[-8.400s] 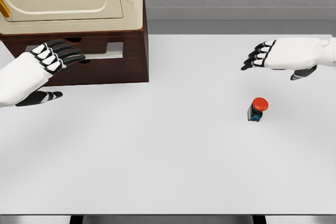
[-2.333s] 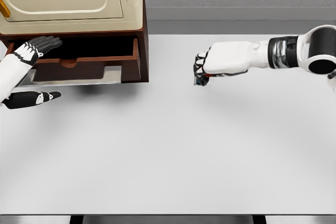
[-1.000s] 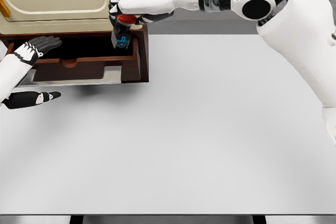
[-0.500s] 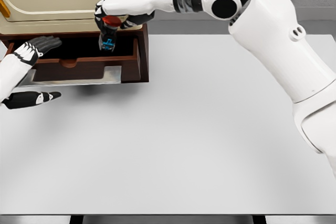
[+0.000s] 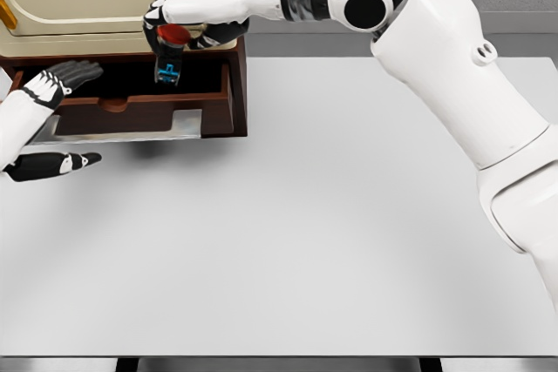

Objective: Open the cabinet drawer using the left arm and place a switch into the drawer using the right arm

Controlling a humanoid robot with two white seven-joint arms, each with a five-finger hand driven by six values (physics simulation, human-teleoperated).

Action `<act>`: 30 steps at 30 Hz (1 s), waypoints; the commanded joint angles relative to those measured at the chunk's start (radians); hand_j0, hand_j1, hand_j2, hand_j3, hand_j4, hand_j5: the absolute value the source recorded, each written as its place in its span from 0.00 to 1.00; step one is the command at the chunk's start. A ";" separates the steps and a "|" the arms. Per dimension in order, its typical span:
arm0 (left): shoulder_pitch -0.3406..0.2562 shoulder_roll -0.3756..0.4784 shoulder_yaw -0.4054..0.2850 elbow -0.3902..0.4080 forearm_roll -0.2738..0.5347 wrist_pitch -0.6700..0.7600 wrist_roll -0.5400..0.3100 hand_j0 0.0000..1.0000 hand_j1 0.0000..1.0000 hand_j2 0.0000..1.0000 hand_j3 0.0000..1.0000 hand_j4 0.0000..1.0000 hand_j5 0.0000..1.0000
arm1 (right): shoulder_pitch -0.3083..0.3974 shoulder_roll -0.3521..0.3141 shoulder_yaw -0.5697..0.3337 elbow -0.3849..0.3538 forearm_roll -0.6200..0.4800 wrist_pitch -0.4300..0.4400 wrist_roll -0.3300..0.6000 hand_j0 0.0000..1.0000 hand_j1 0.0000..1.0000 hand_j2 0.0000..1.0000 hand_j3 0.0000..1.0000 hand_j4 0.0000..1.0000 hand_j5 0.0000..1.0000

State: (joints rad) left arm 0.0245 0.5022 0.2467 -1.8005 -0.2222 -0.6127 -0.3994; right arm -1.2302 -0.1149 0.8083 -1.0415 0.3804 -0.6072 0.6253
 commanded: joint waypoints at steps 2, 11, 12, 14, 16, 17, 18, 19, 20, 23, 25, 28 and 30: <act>0.000 0.001 0.000 0.000 0.007 0.002 0.001 1.00 1.00 1.00 1.00 1.00 1.00 | 0.000 -0.003 -0.006 0.011 0.072 -0.004 -0.014 1.00 1.00 1.00 1.00 1.00 1.00; 0.000 -0.001 0.000 0.000 0.007 0.002 0.001 1.00 1.00 1.00 1.00 1.00 1.00 | 0.070 -0.169 -0.012 -0.241 0.058 -0.004 -0.014 1.00 1.00 1.00 1.00 1.00 1.00; 0.000 -0.001 0.000 0.000 0.007 0.002 0.001 1.00 1.00 1.00 1.00 1.00 1.00 | 0.110 -0.261 -0.015 -0.346 0.058 -0.004 -0.014 1.00 1.00 1.00 1.00 1.00 1.00; -0.002 -0.005 0.000 0.000 0.007 0.002 0.001 1.00 1.00 1.00 1.00 1.00 1.00 | 0.259 -0.400 -0.193 -0.508 0.057 -0.004 -0.014 1.00 1.00 1.00 1.00 1.00 1.00; -0.002 -0.011 0.000 0.000 0.007 0.002 0.001 1.00 1.00 1.00 1.00 1.00 1.00 | 0.373 -0.463 -0.395 -0.569 0.057 -0.004 -0.014 1.00 1.00 1.00 1.00 1.00 1.00; -0.002 -0.011 0.000 0.000 0.007 0.002 0.001 1.00 1.00 1.00 1.00 1.00 1.00 | 0.416 -0.486 -0.458 -0.572 0.057 -0.004 -0.014 1.00 1.00 1.00 1.00 1.00 1.00; -0.002 -0.011 0.000 0.000 0.007 0.002 0.001 1.00 1.00 1.00 1.00 1.00 1.00 | 0.439 -0.493 -0.474 -0.569 0.057 -0.004 -0.014 1.00 1.00 1.00 1.00 1.00 1.00; -0.002 -0.013 0.000 0.000 0.007 0.002 -0.006 1.00 1.00 1.00 1.00 1.00 1.00 | 0.456 -0.493 -0.468 -0.574 0.057 -0.004 -0.014 1.00 1.00 1.00 1.00 1.00 1.00; -0.002 -0.011 0.000 0.000 0.007 0.002 -0.007 1.00 1.00 1.00 1.00 1.00 1.00 | 0.460 -0.493 -0.465 -0.594 0.057 -0.004 -0.014 1.00 1.00 1.00 1.00 1.00 1.00; -0.002 -0.013 0.000 0.000 0.007 0.002 -0.007 1.00 1.00 1.00 1.00 1.00 1.00 | 0.477 -0.548 -0.477 -0.626 0.054 -0.004 -0.014 1.00 1.00 1.00 1.00 1.00 1.00; -0.002 -0.013 0.000 0.000 0.007 0.002 -0.007 1.00 1.00 1.00 1.00 1.00 1.00 | 0.491 -0.574 -0.489 -0.626 0.054 -0.004 -0.014 1.00 1.00 1.00 1.00 1.00 1.00; -0.002 -0.013 0.000 0.000 0.007 0.002 -0.007 1.00 1.00 1.00 1.00 1.00 1.00 | 0.517 -0.600 -0.526 -0.624 0.005 -0.004 -0.014 1.00 1.00 1.00 1.00 1.00 1.00; 0.000 -0.013 0.000 0.000 0.007 0.002 -0.007 1.00 1.00 1.00 1.00 1.00 1.00 | 0.548 -0.608 -0.524 -0.623 -0.003 -0.004 -0.014 1.00 1.00 1.00 1.00 1.00 1.00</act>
State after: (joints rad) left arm 0.0245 0.4888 0.2470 -1.8007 -0.2223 -0.6128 -0.4069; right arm -0.6734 -0.7053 0.2954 -1.6625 0.4017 -0.6141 0.6116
